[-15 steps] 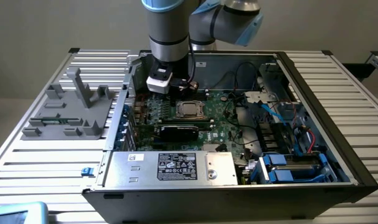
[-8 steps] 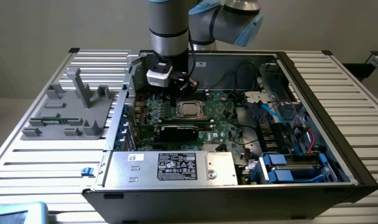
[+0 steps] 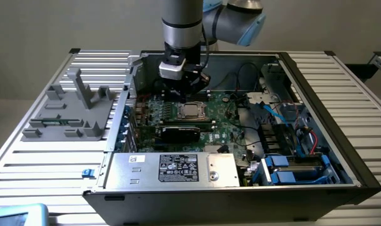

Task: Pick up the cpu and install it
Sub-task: 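Install the second cpu locking lever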

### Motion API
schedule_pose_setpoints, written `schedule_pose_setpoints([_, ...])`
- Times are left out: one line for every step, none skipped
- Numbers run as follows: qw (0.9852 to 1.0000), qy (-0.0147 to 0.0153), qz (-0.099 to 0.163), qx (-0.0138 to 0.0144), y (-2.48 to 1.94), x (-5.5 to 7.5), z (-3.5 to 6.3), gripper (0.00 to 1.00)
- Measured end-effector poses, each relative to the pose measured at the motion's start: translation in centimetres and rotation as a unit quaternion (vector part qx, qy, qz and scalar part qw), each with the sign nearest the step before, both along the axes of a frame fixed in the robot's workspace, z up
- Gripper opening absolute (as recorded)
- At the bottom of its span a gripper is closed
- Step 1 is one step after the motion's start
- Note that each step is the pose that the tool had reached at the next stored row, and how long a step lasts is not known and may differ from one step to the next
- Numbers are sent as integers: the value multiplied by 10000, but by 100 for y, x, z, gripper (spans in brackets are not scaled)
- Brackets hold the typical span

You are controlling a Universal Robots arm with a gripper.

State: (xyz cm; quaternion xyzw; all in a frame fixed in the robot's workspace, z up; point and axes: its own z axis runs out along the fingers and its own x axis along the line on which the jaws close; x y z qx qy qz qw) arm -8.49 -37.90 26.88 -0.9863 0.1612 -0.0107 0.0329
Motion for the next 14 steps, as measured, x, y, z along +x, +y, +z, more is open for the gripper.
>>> schedule_pose_setpoints([10000, 0, 0, 0, 4, 33, 3, 11])
schedule_pose_setpoints([10000, 0, 0, 0, 10, 61, 5, 11])
schedule_pose_setpoints([10000, 0, 0, -1, 23, 81, 7, 11])
schedule_pose_setpoints([10000, 0, 0, -3, 42, 97, 9, 11])
schedule_pose_setpoints([10000, 0, 0, -5, 62, 110, 11, 11])
schedule_pose_setpoints([10000, 0, 0, -6, 74, 122, 15, 11])
schedule_pose_setpoints([10000, 0, 0, -6, 80, 137, 18, 11])
schedule_pose_setpoints([10000, 0, 0, -6, 82, 151, 21, 11])
schedule_pose_setpoints([10000, 0, 0, -7, 82, 159, 21, 11])
schedule_pose_setpoints([10000, 0, 0, -6, 82, 159, 21, 11])
schedule_pose_setpoints([10000, 0, -1, -6, 82, 159, 20, 11])
schedule_pose_setpoints([10000, 0, -1, -6, 82, 159, 21, 11])
schedule_pose_setpoints([10000, 0, -1, -6, 82, 159, 20, 11])
schedule_pose_setpoints([10000, 0, -1, -6, 83, 159, 20, 11])
